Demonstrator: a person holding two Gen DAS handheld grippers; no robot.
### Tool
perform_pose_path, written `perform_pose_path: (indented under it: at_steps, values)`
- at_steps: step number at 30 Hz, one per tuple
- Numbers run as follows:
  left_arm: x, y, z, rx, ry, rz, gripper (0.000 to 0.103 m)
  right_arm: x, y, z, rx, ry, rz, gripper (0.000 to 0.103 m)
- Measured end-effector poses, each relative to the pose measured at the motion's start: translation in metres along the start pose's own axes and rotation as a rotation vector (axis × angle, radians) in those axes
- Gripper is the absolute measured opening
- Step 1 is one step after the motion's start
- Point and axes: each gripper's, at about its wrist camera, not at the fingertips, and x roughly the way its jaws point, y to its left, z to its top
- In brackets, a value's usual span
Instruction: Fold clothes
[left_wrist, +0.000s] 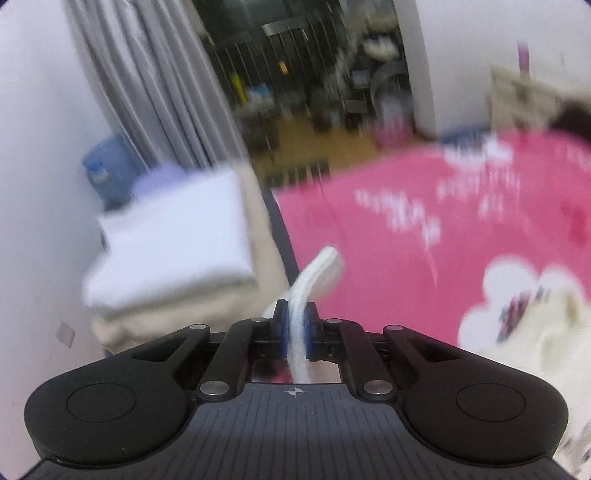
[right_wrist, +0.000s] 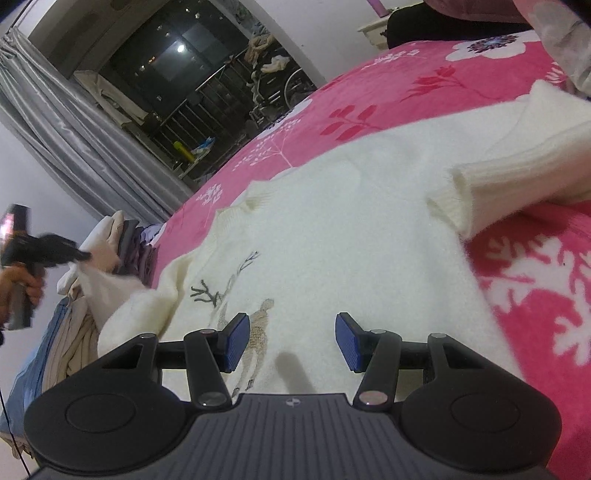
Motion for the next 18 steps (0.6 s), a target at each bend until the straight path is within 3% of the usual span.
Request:
perform_pose_path:
  at_steps: [5, 10, 17, 18]
  values:
    - [-0.073, 0.037, 0.027, -0.126, -0.199, 0.043, 0.006, -0.007, 0.002, 0.000, 0.014, -0.014, 0.005, 0.055]
    - [-0.103, 0.069, 0.037, -0.227, -0.260, 0.142, 0.006, -0.017, 0.007, 0.003, 0.011, -0.036, 0.004, 0.055]
    - [-0.121, 0.083, 0.024, -0.346, -0.250, 0.036, 0.006, -0.027, 0.009, 0.007, 0.029, -0.066, 0.002, 0.055]
    - [-0.131, 0.077, 0.018, -0.330, -0.278, -0.015, 0.006, -0.028, 0.009, 0.008, 0.031, -0.068, 0.002, 0.055]
